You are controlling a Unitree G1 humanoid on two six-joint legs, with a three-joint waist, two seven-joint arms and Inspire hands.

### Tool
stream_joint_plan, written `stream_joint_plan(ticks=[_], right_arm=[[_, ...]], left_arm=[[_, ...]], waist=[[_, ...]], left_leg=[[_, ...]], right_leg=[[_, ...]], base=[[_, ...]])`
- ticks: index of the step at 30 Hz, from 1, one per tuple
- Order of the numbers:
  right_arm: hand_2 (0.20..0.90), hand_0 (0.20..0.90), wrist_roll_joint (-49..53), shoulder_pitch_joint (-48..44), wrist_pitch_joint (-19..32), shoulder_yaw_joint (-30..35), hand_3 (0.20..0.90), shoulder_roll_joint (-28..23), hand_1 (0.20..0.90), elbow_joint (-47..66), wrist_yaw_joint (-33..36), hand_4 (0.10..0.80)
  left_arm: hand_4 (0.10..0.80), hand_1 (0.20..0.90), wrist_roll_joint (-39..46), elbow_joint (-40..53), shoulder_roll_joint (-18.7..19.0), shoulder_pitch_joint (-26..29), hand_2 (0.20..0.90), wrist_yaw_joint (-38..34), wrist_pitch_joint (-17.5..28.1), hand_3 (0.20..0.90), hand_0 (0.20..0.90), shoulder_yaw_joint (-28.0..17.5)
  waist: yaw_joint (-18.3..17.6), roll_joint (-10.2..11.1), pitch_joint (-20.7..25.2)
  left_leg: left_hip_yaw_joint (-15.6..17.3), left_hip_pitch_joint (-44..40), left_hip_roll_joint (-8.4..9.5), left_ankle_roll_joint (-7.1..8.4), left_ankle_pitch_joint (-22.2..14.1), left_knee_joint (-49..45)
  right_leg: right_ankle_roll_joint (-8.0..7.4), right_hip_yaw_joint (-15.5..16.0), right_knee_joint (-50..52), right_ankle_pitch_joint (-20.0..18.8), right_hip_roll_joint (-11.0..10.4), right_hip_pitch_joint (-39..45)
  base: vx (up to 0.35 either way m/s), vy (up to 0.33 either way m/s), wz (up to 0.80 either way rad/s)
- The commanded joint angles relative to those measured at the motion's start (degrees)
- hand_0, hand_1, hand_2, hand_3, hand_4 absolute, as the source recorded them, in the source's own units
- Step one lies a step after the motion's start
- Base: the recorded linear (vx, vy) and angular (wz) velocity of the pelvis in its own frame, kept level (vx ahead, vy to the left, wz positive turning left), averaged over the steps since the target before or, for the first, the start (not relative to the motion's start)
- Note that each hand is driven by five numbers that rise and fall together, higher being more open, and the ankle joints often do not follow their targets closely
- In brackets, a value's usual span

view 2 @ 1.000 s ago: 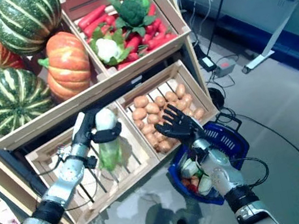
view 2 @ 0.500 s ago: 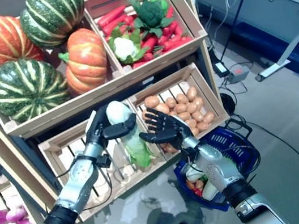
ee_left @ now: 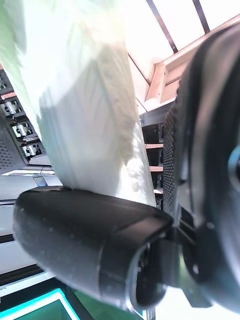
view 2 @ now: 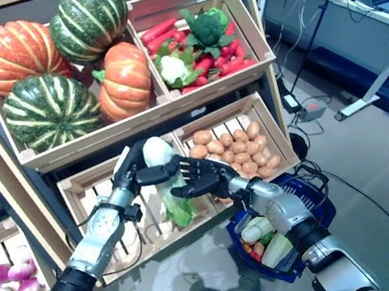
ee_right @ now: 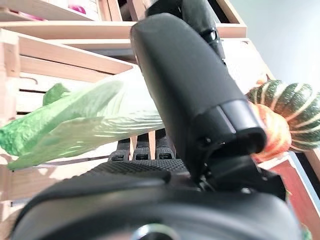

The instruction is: Put vegetables into the basket

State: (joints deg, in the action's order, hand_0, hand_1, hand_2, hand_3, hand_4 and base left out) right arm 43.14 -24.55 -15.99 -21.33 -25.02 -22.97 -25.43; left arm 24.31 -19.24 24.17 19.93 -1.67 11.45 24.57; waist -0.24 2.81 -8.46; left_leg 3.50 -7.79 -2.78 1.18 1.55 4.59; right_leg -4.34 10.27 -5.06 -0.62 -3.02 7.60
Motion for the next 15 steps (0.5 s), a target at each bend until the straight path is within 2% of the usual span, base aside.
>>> stream_joint_plan(ticks=[1, 8, 15], right_arm=[[0.9, 0.9, 3.89, -3.73, -1.17, -4.85, 0.9, 0.01, 0.9, -0.28, -12.03, 0.8], [0.9, 0.9, 3.56, -4.61, -1.62, -6.07, 0.9, 0.19, 0.9, -1.83, -11.58, 0.8], [0.9, 0.9, 5.52, -5.4, -2.47, -6.04, 0.9, 3.8, 0.9, -8.14, -8.24, 0.8]], left_arm=[[0.4, 0.3, 1.28, 2.85, -1.21, 6.8, 0.3, -0.28, 7.39, 0.3, 0.3, -0.43], [0.4, 0.3, 5.51, 3.8, -2.21, 7.02, 0.3, 0.66, 7.37, 0.3, 0.3, -0.45], [0.4, 0.3, 9.39, 7.47, -5.03, 7.64, 0.3, 2.01, 7.28, 0.3, 0.3, 0.08]], waist=[[1.14, 0.84, 6.52], [1.25, 1.02, 6.72], [2.07, 0.67, 6.81]], left_leg=[[-0.69, 2.05, 2.06, -0.11, 0.4, 0.41], [-0.85, 1.78, 2.02, -0.07, 0.38, 0.41], [-1.41, 1.74, 2.12, -0.17, 0.32, 0.41]], right_leg=[[1.17, -0.08, 0.06, -3.21, -0.8, -0.32], [1.15, -0.07, 0.06, -3.2, -0.92, -0.11], [1.33, 0.29, 0.06, -2.99, -1.0, 0.15]], base=[[0.0, 0.0, 0.0], [0.0, 0.0, 0.0], [0.0, 0.0, 0.0]])
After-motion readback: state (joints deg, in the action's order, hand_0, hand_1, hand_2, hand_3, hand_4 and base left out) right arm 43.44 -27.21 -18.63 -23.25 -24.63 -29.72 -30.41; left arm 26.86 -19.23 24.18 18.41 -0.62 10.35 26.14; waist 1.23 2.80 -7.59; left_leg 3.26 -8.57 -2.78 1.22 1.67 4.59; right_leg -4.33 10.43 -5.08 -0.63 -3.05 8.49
